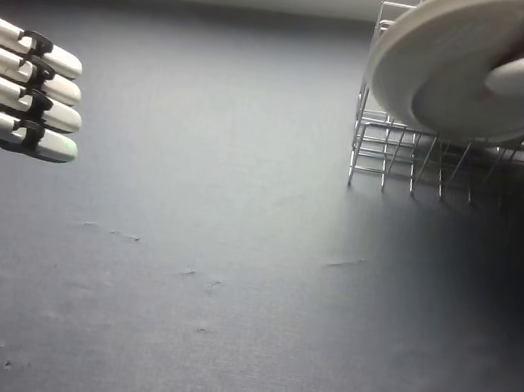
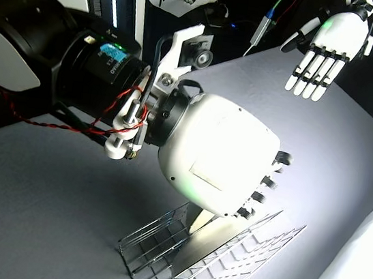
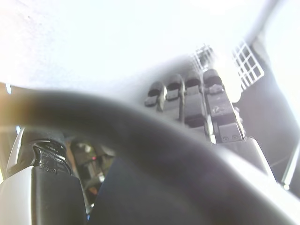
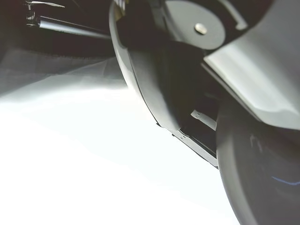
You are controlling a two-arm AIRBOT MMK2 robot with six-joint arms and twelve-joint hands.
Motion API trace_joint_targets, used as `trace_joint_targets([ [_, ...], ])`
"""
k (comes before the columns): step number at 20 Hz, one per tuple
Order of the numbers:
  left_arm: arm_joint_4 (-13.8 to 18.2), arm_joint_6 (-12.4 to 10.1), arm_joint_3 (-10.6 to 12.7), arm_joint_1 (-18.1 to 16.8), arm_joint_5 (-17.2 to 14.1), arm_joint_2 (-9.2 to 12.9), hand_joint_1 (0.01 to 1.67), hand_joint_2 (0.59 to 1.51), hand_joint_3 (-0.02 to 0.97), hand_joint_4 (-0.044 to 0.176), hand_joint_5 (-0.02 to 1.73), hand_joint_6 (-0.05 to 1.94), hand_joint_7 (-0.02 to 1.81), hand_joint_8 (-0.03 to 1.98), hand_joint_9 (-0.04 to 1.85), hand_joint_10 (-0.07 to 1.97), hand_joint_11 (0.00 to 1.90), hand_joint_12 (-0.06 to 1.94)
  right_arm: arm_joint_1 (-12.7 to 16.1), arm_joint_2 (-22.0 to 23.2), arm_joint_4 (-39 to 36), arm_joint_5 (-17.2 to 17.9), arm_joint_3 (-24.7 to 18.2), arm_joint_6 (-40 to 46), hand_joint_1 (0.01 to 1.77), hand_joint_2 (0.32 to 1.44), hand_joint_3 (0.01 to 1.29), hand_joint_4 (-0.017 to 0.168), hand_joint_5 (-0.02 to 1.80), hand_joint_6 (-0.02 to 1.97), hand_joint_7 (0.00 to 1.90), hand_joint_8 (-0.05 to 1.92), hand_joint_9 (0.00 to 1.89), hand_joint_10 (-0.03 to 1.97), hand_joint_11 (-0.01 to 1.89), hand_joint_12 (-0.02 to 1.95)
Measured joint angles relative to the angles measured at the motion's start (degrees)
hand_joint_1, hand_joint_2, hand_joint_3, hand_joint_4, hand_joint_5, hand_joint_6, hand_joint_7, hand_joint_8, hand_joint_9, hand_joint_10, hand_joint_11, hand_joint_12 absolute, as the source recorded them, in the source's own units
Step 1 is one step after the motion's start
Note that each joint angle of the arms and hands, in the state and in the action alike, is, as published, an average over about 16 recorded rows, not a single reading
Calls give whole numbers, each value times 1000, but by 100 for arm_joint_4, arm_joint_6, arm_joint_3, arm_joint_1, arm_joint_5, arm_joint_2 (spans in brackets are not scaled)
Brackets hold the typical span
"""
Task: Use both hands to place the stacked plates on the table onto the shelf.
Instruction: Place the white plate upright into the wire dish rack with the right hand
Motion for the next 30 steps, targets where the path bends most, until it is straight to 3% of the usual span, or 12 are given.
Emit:
trace_joint_targets([
  [7,0,0,-3,0,-18,0,22,1064,17,2,26,11,26,17,22,15,16,7,-421,69,-316,404,44,-23,1397,950,15,-2,961,926,1124,661,1054,867,903,931],
  [10,-1,-1,-5,0,-26,0,22,1064,17,2,21,11,22,17,22,15,16,7,-567,99,-455,520,66,-42,1375,961,14,-2,937,922,1094,661,1030,744,862,946],
  [23,-2,-43,-15,0,-83,0,22,1064,17,2,23,11,23,17,20,15,16,7,-847,160,-1070,863,93,-133,1264,1016,13,-7,834,221,950,129,932,63,595,1030],
  [26,-3,-53,-22,0,-97,0,22,1064,17,2,25,11,21,17,20,16,16,7,-827,162,-1211,935,92,-150,1258,1013,13,-8,829,59,944,10,930,29,559,1037],
  [30,-3,-55,-30,0,-110,0,22,1064,17,2,26,11,21,16,21,16,16,8,-800,170,-1374,1038,90,-171,1250,1009,13,-9,823,34,936,15,913,19,522,1037],
])
